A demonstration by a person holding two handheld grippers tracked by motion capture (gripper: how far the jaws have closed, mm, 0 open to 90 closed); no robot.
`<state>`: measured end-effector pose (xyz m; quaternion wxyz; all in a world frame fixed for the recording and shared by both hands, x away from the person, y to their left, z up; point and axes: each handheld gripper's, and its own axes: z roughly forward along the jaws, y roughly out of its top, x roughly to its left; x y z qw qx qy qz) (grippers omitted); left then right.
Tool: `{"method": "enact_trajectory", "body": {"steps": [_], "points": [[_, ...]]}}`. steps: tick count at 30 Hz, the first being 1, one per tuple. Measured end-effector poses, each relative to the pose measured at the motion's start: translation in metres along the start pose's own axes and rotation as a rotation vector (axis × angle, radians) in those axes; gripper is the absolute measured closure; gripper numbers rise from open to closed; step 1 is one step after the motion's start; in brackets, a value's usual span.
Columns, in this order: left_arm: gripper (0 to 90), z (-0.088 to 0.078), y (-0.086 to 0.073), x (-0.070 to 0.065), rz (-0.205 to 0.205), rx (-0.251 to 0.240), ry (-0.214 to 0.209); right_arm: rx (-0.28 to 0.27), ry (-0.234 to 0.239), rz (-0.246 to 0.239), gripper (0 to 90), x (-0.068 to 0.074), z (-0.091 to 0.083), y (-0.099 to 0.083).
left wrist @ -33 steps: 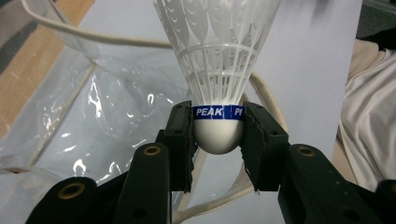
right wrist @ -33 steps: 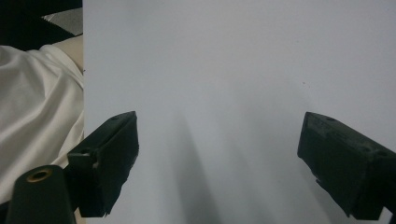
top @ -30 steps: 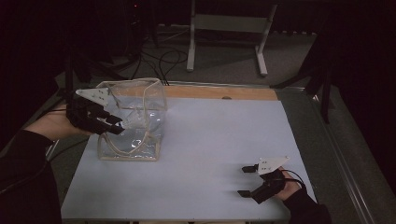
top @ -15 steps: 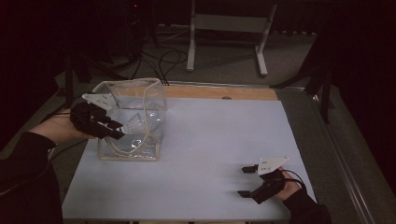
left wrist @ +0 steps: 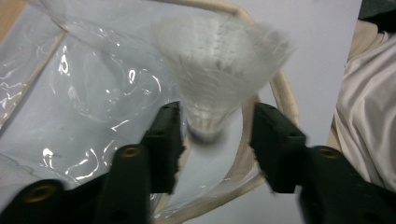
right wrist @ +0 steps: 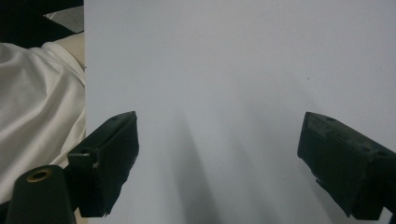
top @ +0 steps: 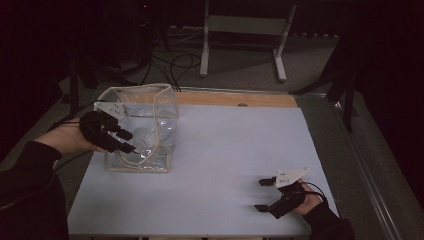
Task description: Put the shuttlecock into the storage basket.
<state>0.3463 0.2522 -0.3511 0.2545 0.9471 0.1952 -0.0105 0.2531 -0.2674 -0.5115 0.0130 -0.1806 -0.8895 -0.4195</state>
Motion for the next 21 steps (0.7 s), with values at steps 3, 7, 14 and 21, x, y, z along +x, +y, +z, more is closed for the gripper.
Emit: {"method": "enact_trajectory", "body": {"steps": [3, 7, 14, 21], "points": [[41.0, 0.0003, 0.0007, -0.0002, -0.003, -0.005, -0.004, 0.001, -0.001, 0.0, 12.5, 0.0001, 0.0, 0.0001], [35.1, 0.0021, 0.0018, -0.0018, -0.001, 0.007, -0.012, 0.001, 0.0, 0.002, 12.5, 0.0004, -0.0003, 0.0002], [27.6, 0.0028, 0.005, -0.0045, 0.005, 0.002, -0.018, -0.005, -0.001, 0.003, 12.5, 0.0002, -0.0012, 0.0001], [15.2, 0.001, 0.0083, -0.0053, -0.018, -0.019, -0.033, -0.006, -0.002, 0.002, 12.5, 0.0006, -0.0018, 0.0005]]}}
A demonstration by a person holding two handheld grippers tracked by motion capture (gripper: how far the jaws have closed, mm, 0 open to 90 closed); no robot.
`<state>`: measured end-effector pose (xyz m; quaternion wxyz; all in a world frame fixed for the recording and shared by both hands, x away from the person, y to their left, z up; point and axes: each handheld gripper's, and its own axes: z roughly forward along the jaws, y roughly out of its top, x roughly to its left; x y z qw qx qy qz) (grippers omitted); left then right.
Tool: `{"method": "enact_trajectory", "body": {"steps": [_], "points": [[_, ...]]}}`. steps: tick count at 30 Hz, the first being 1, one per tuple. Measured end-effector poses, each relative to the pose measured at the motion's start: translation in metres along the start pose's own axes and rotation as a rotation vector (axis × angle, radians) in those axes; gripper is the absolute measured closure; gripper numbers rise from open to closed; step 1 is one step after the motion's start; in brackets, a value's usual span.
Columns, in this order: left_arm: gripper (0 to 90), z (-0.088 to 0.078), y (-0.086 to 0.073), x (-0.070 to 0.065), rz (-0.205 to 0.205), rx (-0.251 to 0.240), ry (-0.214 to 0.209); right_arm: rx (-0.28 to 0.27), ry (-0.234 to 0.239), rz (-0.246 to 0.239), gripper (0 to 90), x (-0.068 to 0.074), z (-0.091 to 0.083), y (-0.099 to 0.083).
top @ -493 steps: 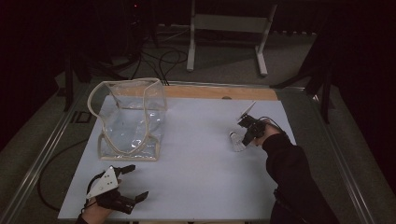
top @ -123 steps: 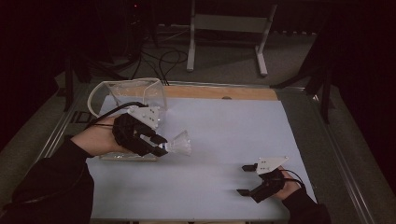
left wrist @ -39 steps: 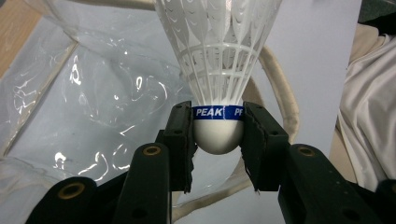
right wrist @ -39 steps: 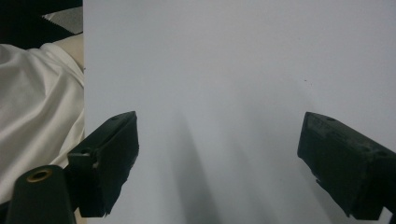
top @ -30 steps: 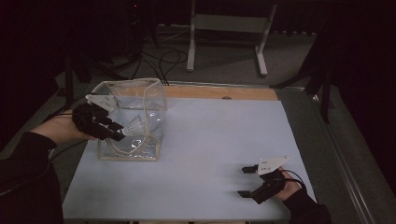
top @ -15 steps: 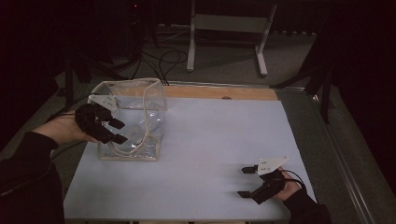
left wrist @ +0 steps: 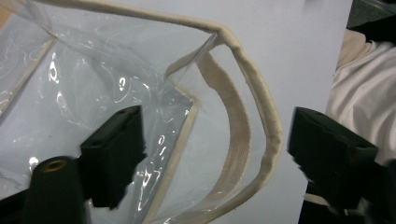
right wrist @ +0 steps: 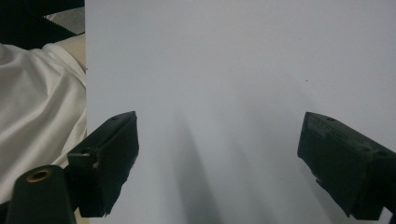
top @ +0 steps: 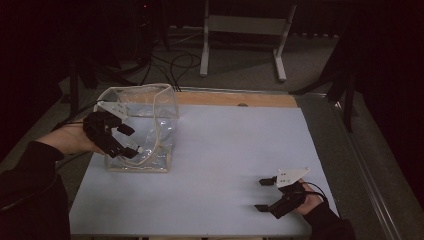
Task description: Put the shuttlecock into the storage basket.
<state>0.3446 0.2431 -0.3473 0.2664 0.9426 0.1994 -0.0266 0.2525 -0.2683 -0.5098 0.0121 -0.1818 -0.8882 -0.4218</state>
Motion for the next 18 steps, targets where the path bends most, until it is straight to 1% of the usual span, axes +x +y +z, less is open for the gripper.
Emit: {"method": "enact_trajectory", "body": {"steps": [1, 3, 4, 5, 7, 8, 9, 13, 15, 16, 18], "points": [[14.9, 0.0, 0.0, 0.0, 0.002, 0.001, 0.001, -0.001, 0.001, 0.0, 12.5, 0.0, 0.0, 0.0], [6.9, 0.0, 0.002, -0.001, 0.008, 0.003, -0.008, 0.001, 0.0, -0.001, 12.5, 0.0, 0.0, 0.0], [6.0, 0.0, 0.002, -0.001, 0.009, 0.002, 0.004, 0.0, 0.0, 0.0, 12.5, 0.0, 0.0, 0.0], [3.8, -0.001, 0.003, -0.001, 0.003, 0.001, -0.005, -0.001, 0.0, -0.001, 12.5, 0.0, 0.0, 0.0], [1.0, -0.001, 0.004, -0.002, 0.008, -0.001, 0.019, -0.001, 0.0, 0.0, 12.5, 0.0, 0.0, 0.0], [0.8, -0.001, 0.004, -0.003, 0.007, -0.005, 0.006, -0.004, 0.001, 0.001, 12.4, 0.0, 0.0, 0.0], [0.3, -0.001, 0.005, -0.004, 0.013, -0.009, 0.027, -0.005, 0.001, -0.002, 12.5, 0.0, 0.0, 0.0], [0.3, 0.0, 0.008, -0.007, 0.019, -0.006, 0.05, -0.007, 0.0, -0.003, 12.5, 0.0, 0.0, 0.001], [0.3, 0.0, 0.009, -0.009, 0.024, -0.009, 0.052, -0.006, 0.001, -0.002, 12.5, 0.0, -0.001, 0.0], [0.3, 0.0, 0.01, -0.009, 0.027, -0.005, 0.069, -0.004, 0.0, -0.002, 12.5, 0.0, -0.001, 0.0], [0.3, 0.001, 0.011, -0.011, 0.03, -0.004, 0.072, -0.007, 0.003, 0.0, 12.5, 0.0, -0.001, 0.0]]}}
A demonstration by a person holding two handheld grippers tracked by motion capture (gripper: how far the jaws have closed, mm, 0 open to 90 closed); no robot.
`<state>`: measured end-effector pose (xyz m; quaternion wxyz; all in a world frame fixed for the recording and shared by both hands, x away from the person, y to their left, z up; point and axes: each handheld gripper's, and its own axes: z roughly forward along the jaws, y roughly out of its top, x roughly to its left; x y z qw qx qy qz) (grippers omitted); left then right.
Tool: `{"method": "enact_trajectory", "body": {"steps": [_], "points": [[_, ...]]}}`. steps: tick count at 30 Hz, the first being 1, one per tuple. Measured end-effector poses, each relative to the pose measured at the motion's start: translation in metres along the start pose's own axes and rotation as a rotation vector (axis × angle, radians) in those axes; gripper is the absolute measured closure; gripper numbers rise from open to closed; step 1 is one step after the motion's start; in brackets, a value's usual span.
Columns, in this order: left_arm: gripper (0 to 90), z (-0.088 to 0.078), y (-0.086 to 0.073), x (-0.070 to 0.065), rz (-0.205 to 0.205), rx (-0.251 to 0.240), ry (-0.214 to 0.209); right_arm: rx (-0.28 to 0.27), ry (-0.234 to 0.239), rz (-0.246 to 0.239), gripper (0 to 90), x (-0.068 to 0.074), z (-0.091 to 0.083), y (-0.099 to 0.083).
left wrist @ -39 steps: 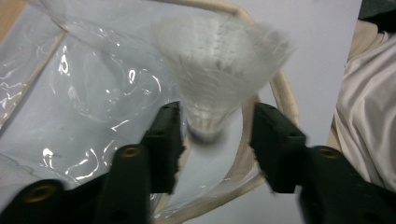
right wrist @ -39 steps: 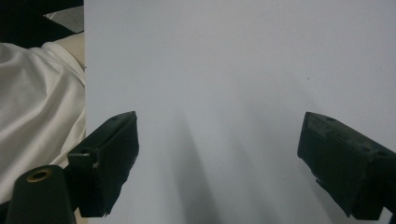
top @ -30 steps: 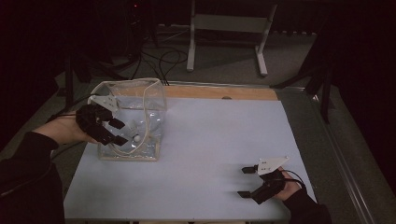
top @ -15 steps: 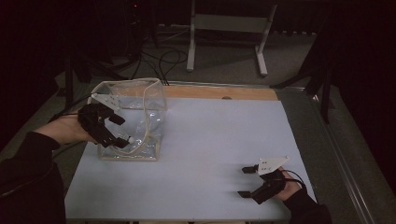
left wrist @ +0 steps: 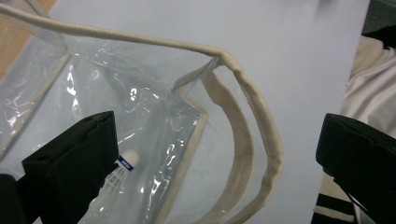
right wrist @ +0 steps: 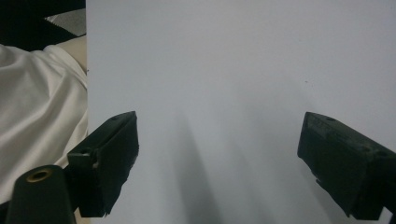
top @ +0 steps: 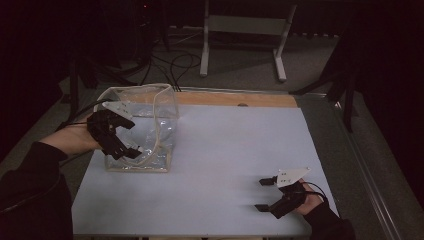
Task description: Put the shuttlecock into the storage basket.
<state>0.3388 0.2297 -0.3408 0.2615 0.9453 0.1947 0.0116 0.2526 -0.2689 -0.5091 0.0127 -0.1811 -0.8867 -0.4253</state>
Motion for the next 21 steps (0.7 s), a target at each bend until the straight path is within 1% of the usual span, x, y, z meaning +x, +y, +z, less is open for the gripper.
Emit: {"method": "enact_trajectory", "body": {"steps": [1, 3, 4, 7, 8, 9, 10, 11, 13, 14, 16, 17, 18, 19, 20, 21], "points": [[0.3, 0.0002, 0.0004, -0.0006, 0.002, 0.0, 0.01, 0.002, -0.004, -0.003, 12.5, 0.0001, 0.0, 0.0001], [0.3, 0.0004, 0.0013, -0.0013, 0.0, -0.005, 0.004, 0.0, 0.0, -0.002, 12.5, 0.0003, -0.0002, 0.0004], [0.3, 0.0004, 0.0018, -0.0014, -0.009, -0.013, 0.01, 0.001, -0.003, -0.002, 12.5, 0.0004, 0.0, 0.0006], [0.3, -0.001, 0.0025, -0.0006, -0.021, -0.019, 0.009, 0.0, -0.003, -0.001, 12.5, 0.0006, -0.0003, 0.0008], [0.3, -0.0018, 0.0028, -0.0009, -0.013, -0.023, 0.023, -0.001, -0.002, -0.001, 12.5, 0.0005, -0.0004, 0.0008], [0.3, -0.0023, 0.003, -0.0013, -0.01, -0.032, 0.024, -0.004, -0.002, -0.001, 12.5, 0.0003, -0.0004, 0.0008], [0.3, -0.0028, 0.0034, -0.0021, -0.009, -0.041, 0.017, -0.002, -0.003, -0.002, 12.5, 0.0001, -0.0005, 0.0008], [0.3, -0.0033, 0.004, -0.0032, -0.004, -0.046, 0.031, -0.002, -0.002, -0.001, 12.5, -0.0001, -0.0005, 0.0008], [0.3, -0.0032, 0.005, -0.0053, 0.008, -0.044, 0.023, -0.004, -0.003, -0.002, 12.5, -0.0003, -0.0003, 0.0009], [0.3, -0.0029, 0.0061, -0.0061, 0.004, -0.053, 0.034, -0.004, -0.003, -0.001, 12.5, -0.0003, -0.0002, 0.0009], [0.3, -0.0035, 0.0069, -0.0068, 0.012, -0.064, 0.024, -0.005, -0.002, -0.003, 12.5, -0.0001, -0.0003, 0.001], [0.3, -0.0038, 0.0074, -0.0074, 0.014, -0.075, 0.038, -0.004, -0.003, -0.003, 12.5, -0.0001, -0.0003, 0.0009], [0.3, -0.0039, 0.0077, -0.0074, 0.011, -0.077, 0.025, -0.004, -0.004, -0.002, 12.5, -0.0002, -0.0006, 0.0007], [0.3, -0.0035, 0.0076, -0.0081, 0.013, -0.083, 0.025, -0.006, -0.005, -0.001, 12.5, -0.0004, -0.0007, 0.0005], [0.3, -0.0028, 0.0077, -0.0093, 0.023, -0.084, 0.039, -0.004, -0.006, -0.001, 12.5, -0.0003, -0.0008, 0.0004], [0.3, -0.0017, 0.0081, -0.0103, 0.024, -0.077, 0.031, -0.003, -0.008, -0.002, 12.5, -0.0003, -0.0009, 0.0004]]}}
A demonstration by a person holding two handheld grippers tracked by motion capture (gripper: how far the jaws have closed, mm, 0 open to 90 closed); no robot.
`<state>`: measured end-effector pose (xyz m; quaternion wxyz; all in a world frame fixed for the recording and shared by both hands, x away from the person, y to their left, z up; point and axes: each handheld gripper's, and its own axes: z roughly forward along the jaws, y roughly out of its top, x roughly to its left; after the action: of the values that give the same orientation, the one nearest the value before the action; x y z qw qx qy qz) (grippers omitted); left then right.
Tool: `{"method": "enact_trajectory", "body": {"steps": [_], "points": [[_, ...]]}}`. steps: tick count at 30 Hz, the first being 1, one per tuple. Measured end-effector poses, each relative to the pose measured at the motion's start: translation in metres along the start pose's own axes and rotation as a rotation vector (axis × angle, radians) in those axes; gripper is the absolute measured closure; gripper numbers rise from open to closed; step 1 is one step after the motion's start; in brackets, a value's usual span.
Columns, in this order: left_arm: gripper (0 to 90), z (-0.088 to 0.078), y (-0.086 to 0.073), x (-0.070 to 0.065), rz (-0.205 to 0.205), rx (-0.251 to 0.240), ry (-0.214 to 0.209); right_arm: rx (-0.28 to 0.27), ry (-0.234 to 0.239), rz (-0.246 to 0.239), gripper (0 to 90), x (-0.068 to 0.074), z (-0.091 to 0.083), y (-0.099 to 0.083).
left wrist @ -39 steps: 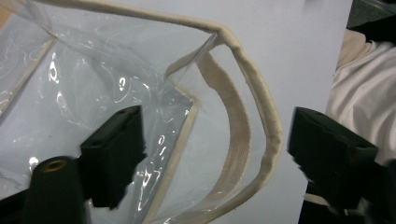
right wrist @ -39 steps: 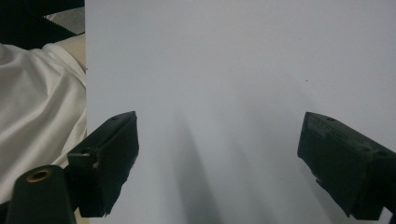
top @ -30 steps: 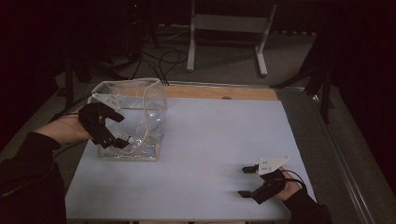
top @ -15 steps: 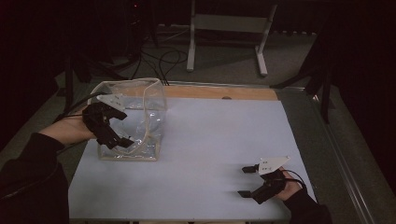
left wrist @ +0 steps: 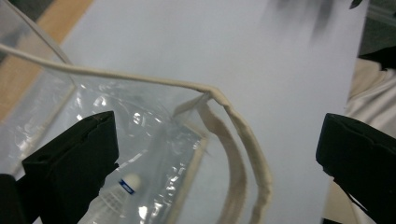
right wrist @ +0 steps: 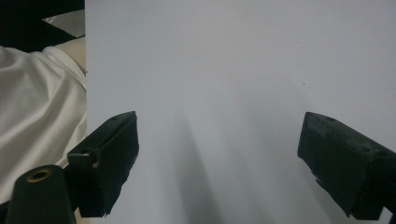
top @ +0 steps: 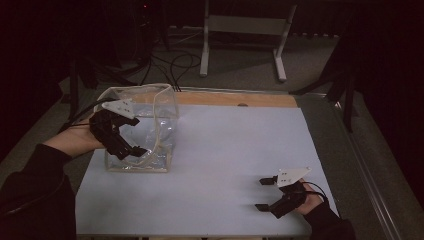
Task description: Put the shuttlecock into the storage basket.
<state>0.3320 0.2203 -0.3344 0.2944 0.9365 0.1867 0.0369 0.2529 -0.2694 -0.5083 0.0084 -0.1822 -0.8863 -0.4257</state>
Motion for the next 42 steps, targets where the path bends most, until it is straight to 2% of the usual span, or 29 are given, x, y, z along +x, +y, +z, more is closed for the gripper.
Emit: {"method": "enact_trajectory", "body": {"steps": [5, 10, 15, 21, 23, 24, 25, 38, 42], "points": [[0.3, -0.001, 0.002, -0.003, 0.012, -0.021, 0.017, -0.004, 0.003, 0.003, 12.5, 0.0, 0.0, 0.0], [0.3, -0.002, 0.004, -0.007, 0.002, -0.034, 0.02, -0.003, 0.003, 0.002, 12.5, 0.0, 0.0, 0.0], [0.3, -0.002, 0.008, -0.011, 0.0, -0.046, 0.047, -0.002, 0.002, -0.001, 12.5, 0.0, 0.0, 0.0], [0.3, -0.001, 0.011, -0.016, 0.002, -0.065, 0.045, -0.005, 0.002, 0.004, 12.5, 0.0, 0.0, 0.0], [0.3, -0.001, 0.013, -0.018, 0.011, -0.076, 0.046, -0.003, 0.0, 0.003, 12.4, 0.001, 0.0, 0.0], [0.3, -0.001, 0.013, -0.02, 0.019, -0.08, 0.034, -0.004, 0.002, 0.005, 12.5, 0.001, 0.0, 0.0], [0.3, -0.001, 0.013, -0.022, 0.026, -0.082, 0.044, -0.004, 0.003, 0.006, 12.5, 0.001, 0.0, 0.0], [0.3, 0.003, 0.008, -0.042, 0.06, -0.086, 0.036, -0.003, 0.005, 0.005, 12.5, 0.001, 0.0, 0.001], [0.4, 0.008, 0.008, -0.049, 0.07, -0.09, 0.02, -0.003, 0.004, 0.003, 12.5, 0.002, 0.0, 0.001]]}}
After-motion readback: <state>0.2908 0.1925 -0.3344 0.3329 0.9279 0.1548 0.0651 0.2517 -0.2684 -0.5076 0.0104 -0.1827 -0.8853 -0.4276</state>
